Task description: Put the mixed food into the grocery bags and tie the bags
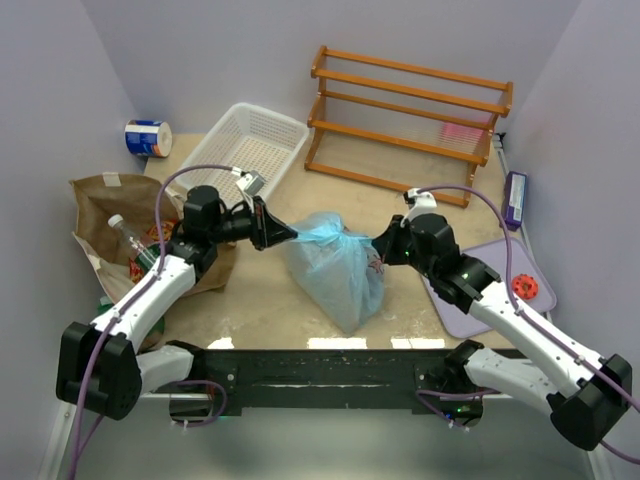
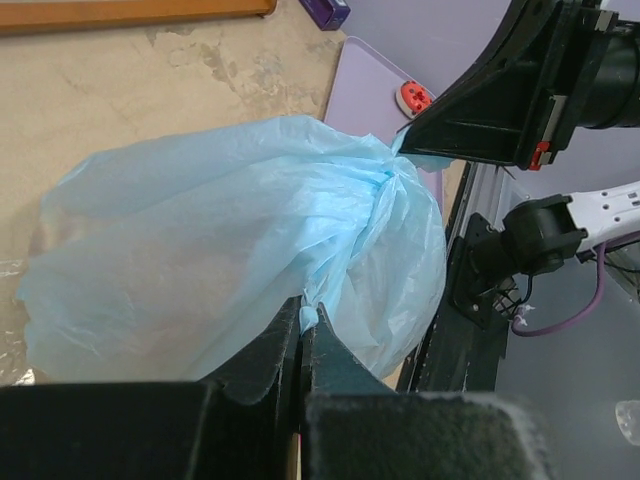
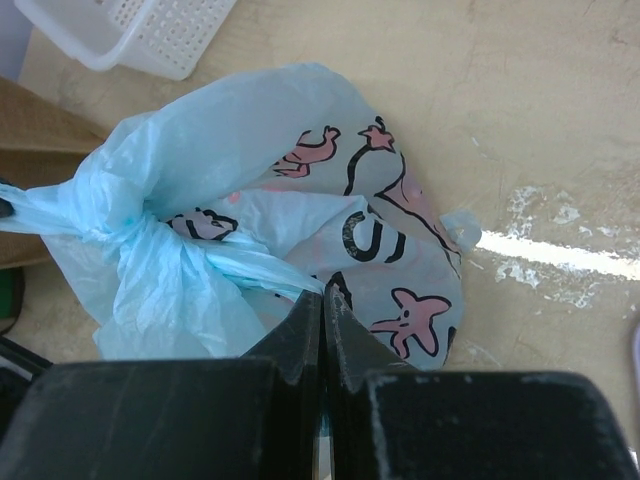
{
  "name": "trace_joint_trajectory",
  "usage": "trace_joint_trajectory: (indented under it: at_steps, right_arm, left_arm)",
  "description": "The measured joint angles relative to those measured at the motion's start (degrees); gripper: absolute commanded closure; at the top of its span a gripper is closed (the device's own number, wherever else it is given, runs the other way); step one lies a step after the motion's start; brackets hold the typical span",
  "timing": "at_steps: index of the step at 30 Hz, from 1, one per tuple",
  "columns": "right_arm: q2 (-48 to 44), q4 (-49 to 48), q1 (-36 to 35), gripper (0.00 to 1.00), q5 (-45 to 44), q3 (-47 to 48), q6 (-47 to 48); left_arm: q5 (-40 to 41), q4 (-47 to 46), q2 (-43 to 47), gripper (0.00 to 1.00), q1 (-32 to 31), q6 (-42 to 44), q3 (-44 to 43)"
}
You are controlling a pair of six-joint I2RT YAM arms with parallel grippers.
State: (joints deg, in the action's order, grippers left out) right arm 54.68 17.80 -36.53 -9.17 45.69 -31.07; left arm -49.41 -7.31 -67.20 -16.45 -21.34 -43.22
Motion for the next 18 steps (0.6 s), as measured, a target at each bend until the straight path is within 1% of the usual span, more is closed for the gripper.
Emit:
trace_joint_trajectory:
  at_steps: [5,11,18]
  right_arm:
    - [-1.2,0.2,1.1,1.0,0.6,-0.9,-0.8]
    - [-2.4,0.4,2.8,1.0,1.8,-1.8,-1.9]
    - [-2.8,0.7,4.3,1.0,2.8,-3.5,-2.5]
  left_arm:
    - [1.4,2.6,1.7,1.0,1.2,1.6,0.3]
    - [1.7,3.8,4.1,1.0,4.6,1.6,2.6]
    - [2.0,5.2,4.9,1.0,5.8,1.7,3.8]
